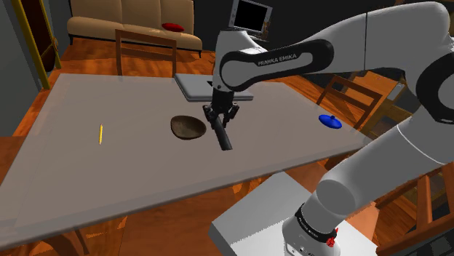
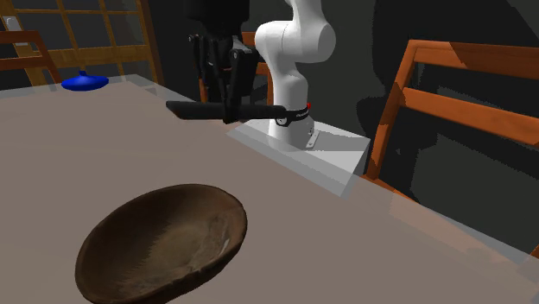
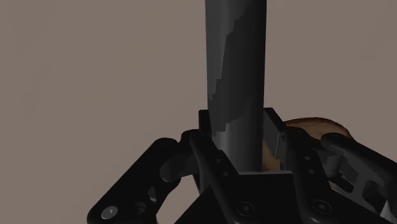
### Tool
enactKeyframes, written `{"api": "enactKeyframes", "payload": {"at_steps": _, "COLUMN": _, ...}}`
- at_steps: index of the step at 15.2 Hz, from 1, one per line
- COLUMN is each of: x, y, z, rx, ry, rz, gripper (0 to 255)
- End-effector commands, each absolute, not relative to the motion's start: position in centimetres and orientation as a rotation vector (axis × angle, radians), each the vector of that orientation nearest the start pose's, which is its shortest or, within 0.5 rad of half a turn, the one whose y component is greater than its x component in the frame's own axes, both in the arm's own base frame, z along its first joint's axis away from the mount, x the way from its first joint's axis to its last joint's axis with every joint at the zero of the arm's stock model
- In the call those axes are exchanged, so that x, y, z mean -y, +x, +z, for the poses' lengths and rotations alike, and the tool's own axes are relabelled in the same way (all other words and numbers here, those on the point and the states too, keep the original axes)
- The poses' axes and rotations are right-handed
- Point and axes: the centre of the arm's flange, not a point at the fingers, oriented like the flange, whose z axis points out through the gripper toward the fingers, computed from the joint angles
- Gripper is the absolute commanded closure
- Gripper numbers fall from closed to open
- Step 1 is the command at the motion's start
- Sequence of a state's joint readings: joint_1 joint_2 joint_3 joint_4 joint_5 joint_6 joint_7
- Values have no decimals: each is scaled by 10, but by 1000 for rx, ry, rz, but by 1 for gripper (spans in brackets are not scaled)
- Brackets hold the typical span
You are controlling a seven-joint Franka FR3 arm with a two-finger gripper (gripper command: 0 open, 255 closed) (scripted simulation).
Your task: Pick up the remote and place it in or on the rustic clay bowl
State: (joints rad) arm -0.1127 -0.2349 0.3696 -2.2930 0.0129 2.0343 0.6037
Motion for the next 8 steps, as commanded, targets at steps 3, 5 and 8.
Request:
{"api": "enactKeyframes", "payload": {"at_steps": 3, "x": -134, "y": 508, "z": 433, "rx": -584, "ry": -3170, "rz": 8, "gripper": 255}}
{"api": "enactKeyframes", "payload": {"at_steps": 5, "x": -139, "y": 534, "z": 432, "rx": -584, "ry": -3170, "rz": 8, "gripper": 255}}
{"api": "enactKeyframes", "payload": {"at_steps": 8, "x": -148, "y": 572, "z": 430, "rx": -584, "ry": -3170, "rz": 8, "gripper": 255}}
